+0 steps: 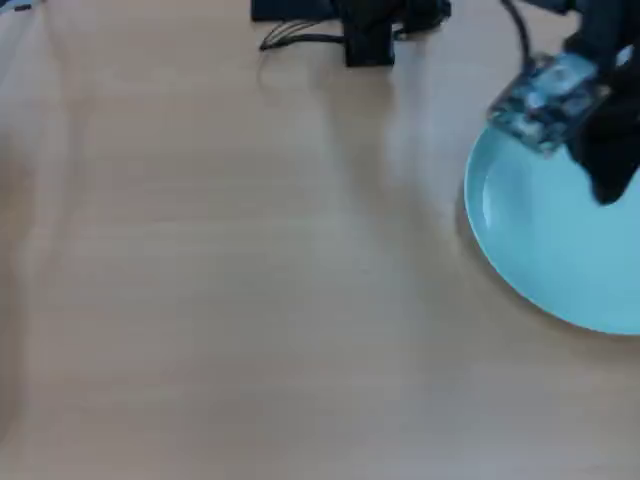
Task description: Move the green bowl from right to left
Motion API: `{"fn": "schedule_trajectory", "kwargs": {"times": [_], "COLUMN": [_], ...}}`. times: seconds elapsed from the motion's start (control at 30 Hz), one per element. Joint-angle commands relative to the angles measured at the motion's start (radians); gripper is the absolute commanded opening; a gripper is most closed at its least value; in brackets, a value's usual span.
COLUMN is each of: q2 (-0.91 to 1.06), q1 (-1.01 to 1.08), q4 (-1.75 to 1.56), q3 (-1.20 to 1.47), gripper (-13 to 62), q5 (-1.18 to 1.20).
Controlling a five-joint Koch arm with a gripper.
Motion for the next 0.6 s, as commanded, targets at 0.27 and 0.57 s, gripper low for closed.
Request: {"fn": "schedule_trajectory", "kwargs": {"times": [0.27,0.57], "q2": [0.196,0.348], "q1": [0.318,0.463], "q4": [0.153,0.192], "q3": [-0.075,0.074], "gripper": [25.9,25.8], "q5": [-0.25,-0.356]}}
